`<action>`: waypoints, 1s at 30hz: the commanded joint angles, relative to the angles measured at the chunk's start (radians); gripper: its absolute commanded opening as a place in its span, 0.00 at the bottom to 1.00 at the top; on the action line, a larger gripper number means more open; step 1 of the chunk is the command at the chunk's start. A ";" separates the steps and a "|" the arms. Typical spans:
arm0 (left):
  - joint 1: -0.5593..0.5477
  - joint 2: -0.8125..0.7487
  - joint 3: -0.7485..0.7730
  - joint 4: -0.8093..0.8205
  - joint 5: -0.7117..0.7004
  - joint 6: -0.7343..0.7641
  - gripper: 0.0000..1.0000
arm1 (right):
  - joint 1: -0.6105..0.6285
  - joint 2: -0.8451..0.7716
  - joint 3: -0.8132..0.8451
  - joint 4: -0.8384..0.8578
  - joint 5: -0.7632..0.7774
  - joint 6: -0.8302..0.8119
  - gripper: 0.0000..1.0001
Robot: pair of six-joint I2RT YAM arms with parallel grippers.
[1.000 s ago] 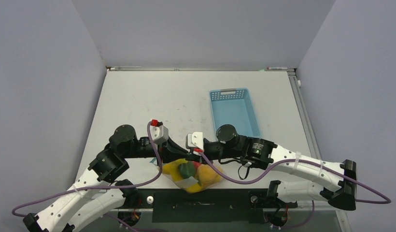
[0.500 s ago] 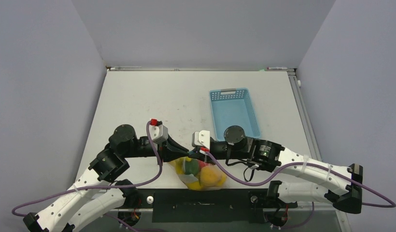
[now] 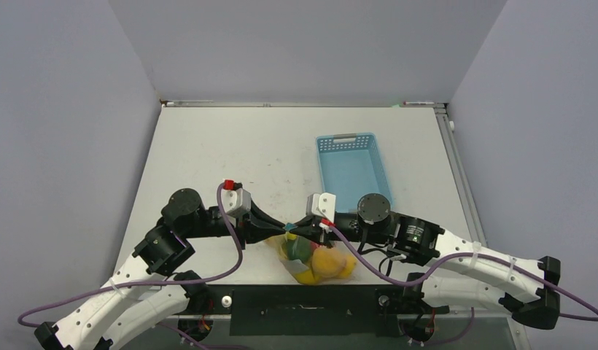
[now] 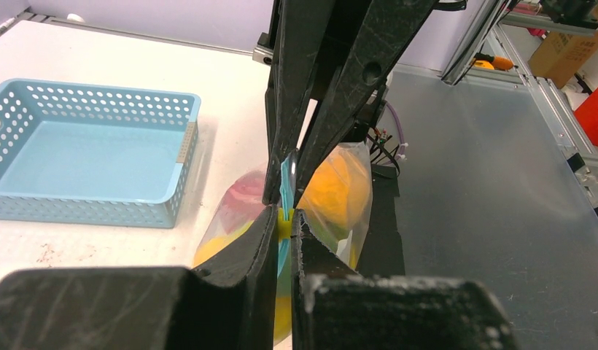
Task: Place the food in the zip-top bag and seal the zipper
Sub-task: Zip the zipper food storage bag at the center of the board.
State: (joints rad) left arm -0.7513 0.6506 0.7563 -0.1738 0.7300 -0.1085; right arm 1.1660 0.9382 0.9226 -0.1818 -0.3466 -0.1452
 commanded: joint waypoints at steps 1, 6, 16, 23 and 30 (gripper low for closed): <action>0.002 -0.003 0.009 -0.072 -0.001 0.015 0.00 | -0.005 -0.078 0.022 0.211 0.042 0.024 0.05; 0.002 -0.005 0.009 -0.073 -0.004 0.015 0.00 | -0.005 -0.086 0.020 0.212 0.041 0.032 0.05; 0.002 0.000 0.008 -0.073 -0.017 0.012 0.09 | -0.004 -0.095 0.012 0.225 0.042 0.037 0.05; 0.002 0.000 0.008 -0.074 -0.023 0.012 0.11 | -0.005 -0.097 0.008 0.231 0.045 0.037 0.05; 0.001 0.000 0.009 -0.074 -0.026 0.012 0.11 | -0.006 -0.121 0.011 0.237 0.057 0.042 0.05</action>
State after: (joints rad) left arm -0.7509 0.6491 0.7563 -0.2287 0.7113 -0.1074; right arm 1.1656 0.8570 0.9062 -0.1001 -0.3073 -0.1158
